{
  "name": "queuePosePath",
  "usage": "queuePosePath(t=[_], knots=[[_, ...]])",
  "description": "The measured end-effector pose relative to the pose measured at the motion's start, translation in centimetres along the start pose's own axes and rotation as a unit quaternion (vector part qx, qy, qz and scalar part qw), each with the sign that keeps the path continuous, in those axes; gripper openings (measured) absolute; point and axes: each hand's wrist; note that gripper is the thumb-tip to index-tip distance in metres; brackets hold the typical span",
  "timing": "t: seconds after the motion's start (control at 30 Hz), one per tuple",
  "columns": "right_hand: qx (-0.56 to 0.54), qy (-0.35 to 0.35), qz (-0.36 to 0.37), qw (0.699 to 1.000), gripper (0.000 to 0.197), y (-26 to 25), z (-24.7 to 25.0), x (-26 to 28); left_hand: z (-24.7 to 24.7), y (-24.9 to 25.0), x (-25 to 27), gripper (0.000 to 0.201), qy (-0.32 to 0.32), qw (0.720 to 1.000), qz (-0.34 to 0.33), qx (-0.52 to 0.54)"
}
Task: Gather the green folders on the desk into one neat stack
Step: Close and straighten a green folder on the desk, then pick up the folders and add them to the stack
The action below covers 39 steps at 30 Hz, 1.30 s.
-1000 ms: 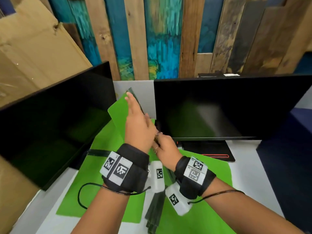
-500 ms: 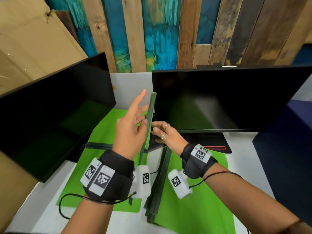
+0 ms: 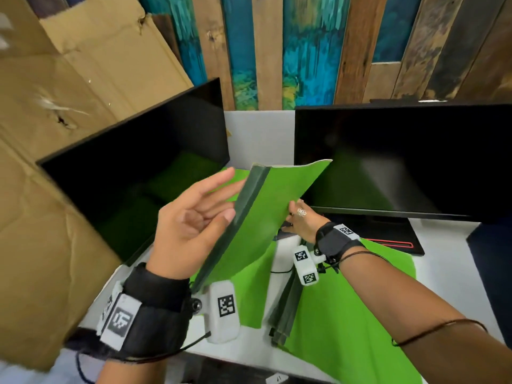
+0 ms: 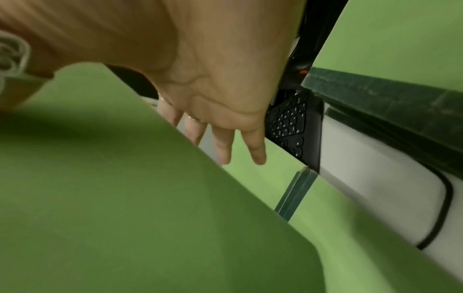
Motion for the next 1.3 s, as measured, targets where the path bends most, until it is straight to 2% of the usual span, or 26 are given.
queuePosePath(t=[0.03,0.1,0.23,0.3,0.4,0.43,0.5,0.53,0.67,0.77,0.8,0.87,0.93,1.0,1.07,1.13,1.17,1.23,1.3], knots=[[-0.004,-0.006,0.002,1.0,0.098,0.1,-0.4,-0.1,0.5,0.1,0.0,0.065,0.009,1.0,-0.002,0.004],[-0.006,0.007,-0.003,1.0,0.086,-0.4,-2.1,0.7,1.6,0.0,-0.1,0.06,0.033,0.999,-0.005,0.006],[-0.016,-0.014,0.061,0.998,0.094,-1.3,-2.6,1.9,3.4,-1.6,-0.7,0.047,0.105,0.994,0.006,-0.035],[-0.043,0.031,0.076,0.996,0.098,-1.2,-1.4,2.1,3.7,-3.2,-0.7,0.037,0.086,0.993,0.034,-0.069],[-0.083,0.114,0.071,0.987,0.116,-0.6,1.8,2.8,2.8,-6.6,0.0,0.057,-0.011,0.975,0.096,-0.199],[-0.085,0.135,0.06,0.985,0.107,-0.3,2.7,3.4,2.0,-7.7,0.3,0.059,-0.045,0.962,0.114,-0.242],[-0.084,0.165,0.053,0.981,0.047,0.4,4.4,5.2,-0.2,-9.5,1.1,0.055,-0.1,0.945,0.149,-0.275],[-0.081,0.18,0.04,0.98,0.03,1.1,5.3,6.0,-1.4,-10.4,1.5,0.053,-0.12,0.94,0.169,-0.27],[-0.054,0.275,-0.037,0.959,0.044,4.8,9.0,8.6,-5.3,-14.6,3.8,0.051,-0.2,0.913,0.271,-0.232],[0.001,0.367,-0.08,0.927,0.071,7.1,11.0,10.1,-7.9,-17.2,5.4,0.052,-0.25,0.887,0.318,-0.222],[0.038,0.416,-0.09,0.904,0.074,7.6,11.6,10.7,-9.0,-17.8,5.8,0.051,-0.266,0.879,0.328,-0.223],[0.095,0.504,-0.102,0.853,0.059,8.5,12.9,11.5,-11.1,-18.8,6.2,0.048,-0.29,0.862,0.344,-0.235],[0.139,0.547,-0.123,0.816,0.049,9.2,14.0,12.0,-12.9,-19.5,6.6,0.046,-0.318,0.845,0.345,-0.255],[0.216,0.577,-0.174,0.768,0.057,9.9,14.8,12.6,-14.1,-20.3,6.9,0.047,-0.345,0.828,0.346,-0.275],[0.267,0.596,-0.232,0.721,0.071,10.6,15.4,13.3,-14.9,-21.0,7.4,0.056,-0.379,0.797,0.342,-0.321],[0.258,0.585,-0.249,0.728,0.079,11.9,16.6,12.7,-15.3,-21.4,7.9,0.072,-0.418,0.757,0.344,-0.365],[0.266,0.573,-0.248,0.734,0.084,12.7,17.7,12.0,-15.5,-21.6,8.1,0.08,-0.426,0.748,0.359,-0.362],[0.282,0.556,-0.249,0.741,0.087,15.1,21.4,9.5,-15.8,-21.8,8.3,0.087,-0.426,0.75,0.386,-0.328],[0.303,0.551,-0.255,0.734,0.083,16.5,23.5,8.1,-15.9,-22.0,8.4,0.09,-0.425,0.752,0.389,-0.32]])
Point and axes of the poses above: each hand's wrist, its own x-axis away from the middle knuckle, its own z-axis out of the back of the hand, y = z × x, and after that the axes turned 12 degrees about -z, right-handed
